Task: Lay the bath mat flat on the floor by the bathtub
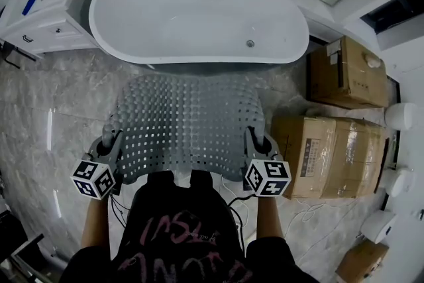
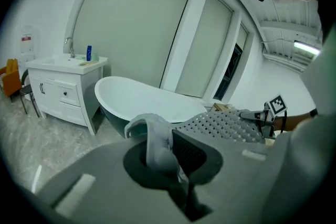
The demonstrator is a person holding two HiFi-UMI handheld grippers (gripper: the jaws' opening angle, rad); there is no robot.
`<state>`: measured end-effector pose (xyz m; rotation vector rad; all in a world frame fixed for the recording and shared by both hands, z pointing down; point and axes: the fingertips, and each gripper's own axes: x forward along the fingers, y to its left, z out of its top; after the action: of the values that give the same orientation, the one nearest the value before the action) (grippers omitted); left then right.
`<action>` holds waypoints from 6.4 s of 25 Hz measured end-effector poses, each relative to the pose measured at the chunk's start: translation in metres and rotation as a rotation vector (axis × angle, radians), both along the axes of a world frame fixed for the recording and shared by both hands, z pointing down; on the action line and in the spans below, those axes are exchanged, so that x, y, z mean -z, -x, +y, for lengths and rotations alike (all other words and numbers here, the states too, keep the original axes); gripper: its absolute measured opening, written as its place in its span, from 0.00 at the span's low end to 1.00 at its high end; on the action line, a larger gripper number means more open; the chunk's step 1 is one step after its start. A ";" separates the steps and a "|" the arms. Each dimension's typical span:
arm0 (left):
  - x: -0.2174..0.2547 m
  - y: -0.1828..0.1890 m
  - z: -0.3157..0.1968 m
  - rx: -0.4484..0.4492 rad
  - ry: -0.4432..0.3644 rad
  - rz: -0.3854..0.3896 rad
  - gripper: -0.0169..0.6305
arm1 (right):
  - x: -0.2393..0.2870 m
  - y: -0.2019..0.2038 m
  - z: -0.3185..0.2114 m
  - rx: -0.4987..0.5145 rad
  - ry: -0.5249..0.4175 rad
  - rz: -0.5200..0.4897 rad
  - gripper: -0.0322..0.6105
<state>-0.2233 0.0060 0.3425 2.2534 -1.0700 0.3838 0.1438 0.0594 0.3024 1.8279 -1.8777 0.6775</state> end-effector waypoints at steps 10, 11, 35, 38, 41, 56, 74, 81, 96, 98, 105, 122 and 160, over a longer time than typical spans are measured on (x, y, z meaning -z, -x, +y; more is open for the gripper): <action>-0.017 -0.003 -0.015 -0.077 0.002 0.006 0.06 | -0.012 0.007 0.010 -0.048 0.025 0.013 0.17; -0.020 -0.003 -0.016 -0.082 0.004 0.003 0.06 | -0.014 0.008 0.011 -0.049 0.030 0.014 0.17; -0.076 -0.009 -0.032 -0.075 0.038 -0.060 0.06 | -0.076 0.012 -0.012 -0.051 0.076 -0.033 0.16; -0.083 -0.010 -0.034 -0.079 0.037 -0.060 0.06 | -0.084 0.013 -0.014 -0.057 0.081 -0.039 0.16; -0.090 -0.012 -0.035 -0.081 0.045 -0.059 0.06 | -0.090 0.012 -0.015 -0.069 0.086 -0.048 0.16; -0.124 -0.017 -0.042 -0.093 0.062 -0.081 0.06 | -0.126 0.006 -0.019 -0.094 0.111 -0.072 0.16; -0.164 -0.023 -0.051 -0.056 0.071 -0.095 0.06 | -0.162 0.000 -0.025 -0.068 0.138 -0.077 0.15; -0.180 -0.022 -0.052 -0.050 0.079 -0.103 0.06 | -0.179 0.004 -0.029 -0.052 0.154 -0.077 0.15; -0.159 -0.036 -0.053 -0.042 0.057 -0.162 0.06 | -0.173 -0.012 -0.032 -0.028 0.145 -0.123 0.15; -0.162 -0.036 -0.053 -0.040 0.060 -0.167 0.06 | -0.177 -0.013 -0.032 -0.026 0.148 -0.127 0.15; -0.181 -0.029 -0.050 -0.030 0.061 -0.184 0.06 | -0.196 -0.012 -0.032 -0.017 0.151 -0.130 0.15; -0.208 -0.024 -0.053 0.005 0.063 -0.236 0.06 | -0.235 -0.007 -0.044 0.026 0.159 -0.174 0.15; -0.212 -0.016 -0.054 -0.071 0.029 -0.259 0.06 | -0.235 -0.015 -0.042 0.075 0.178 -0.159 0.15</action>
<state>-0.2078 -0.0479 0.5541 2.2635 -1.1052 0.7329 0.1584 0.0179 0.5376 1.6262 -1.9064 0.9557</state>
